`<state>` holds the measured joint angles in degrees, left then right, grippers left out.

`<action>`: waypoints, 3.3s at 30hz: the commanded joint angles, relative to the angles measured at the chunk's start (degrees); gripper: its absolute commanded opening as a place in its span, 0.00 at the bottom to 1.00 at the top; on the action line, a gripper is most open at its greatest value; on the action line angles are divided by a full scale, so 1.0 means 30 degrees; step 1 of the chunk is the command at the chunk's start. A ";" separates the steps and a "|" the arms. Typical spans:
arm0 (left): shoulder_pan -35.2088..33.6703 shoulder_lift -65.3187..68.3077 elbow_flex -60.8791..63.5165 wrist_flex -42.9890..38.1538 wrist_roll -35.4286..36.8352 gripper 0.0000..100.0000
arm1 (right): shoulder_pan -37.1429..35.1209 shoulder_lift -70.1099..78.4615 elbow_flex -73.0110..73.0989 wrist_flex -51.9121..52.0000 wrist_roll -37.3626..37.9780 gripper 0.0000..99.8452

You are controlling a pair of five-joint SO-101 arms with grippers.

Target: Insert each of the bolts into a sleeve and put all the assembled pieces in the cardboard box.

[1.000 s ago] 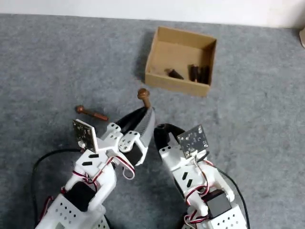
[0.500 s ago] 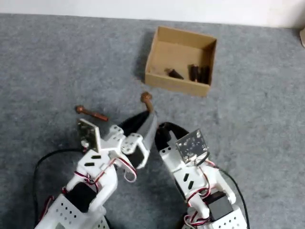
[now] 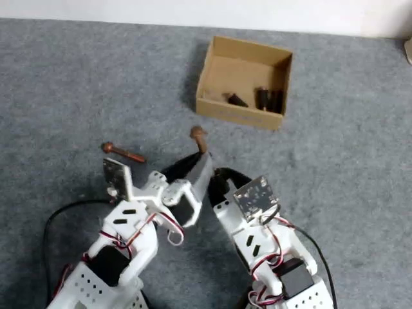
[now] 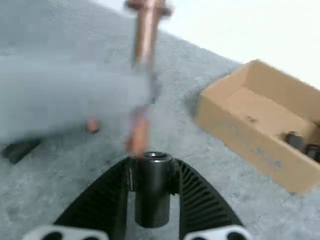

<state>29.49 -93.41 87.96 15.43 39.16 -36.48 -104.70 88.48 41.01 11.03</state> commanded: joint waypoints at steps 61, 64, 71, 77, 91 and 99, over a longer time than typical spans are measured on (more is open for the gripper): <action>0.4469 -0.0190 -0.0601 0.6271 -0.1612 0.36 | 0.0249 -0.0249 -0.0952 0.0132 0.0234 0.00; 0.4440 -0.0190 -0.0659 0.6183 -0.1553 0.35 | 0.0249 -0.0249 -0.0952 0.0132 0.0234 0.00; 0.1275 -0.0220 -0.1421 0.5509 0.0176 0.35 | 0.0278 -0.0249 -0.0894 0.0132 0.0234 0.00; -0.0161 -0.0220 -0.2330 0.5626 0.0674 0.35 | 0.1040 -0.0220 -0.0425 0.0073 0.0264 0.00; -0.4527 -0.0190 -0.2418 0.5626 0.0029 0.02 | 0.1714 -0.0220 0.0044 0.0044 0.0234 0.00; -0.5963 0.0015 -0.3033 0.6916 -0.8703 0.01 | 0.3707 -0.0132 0.1216 -0.2447 -0.0938 0.00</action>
<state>12.26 -93.67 83.47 33.89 22.55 -27.60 -104.97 92.79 37.49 10.33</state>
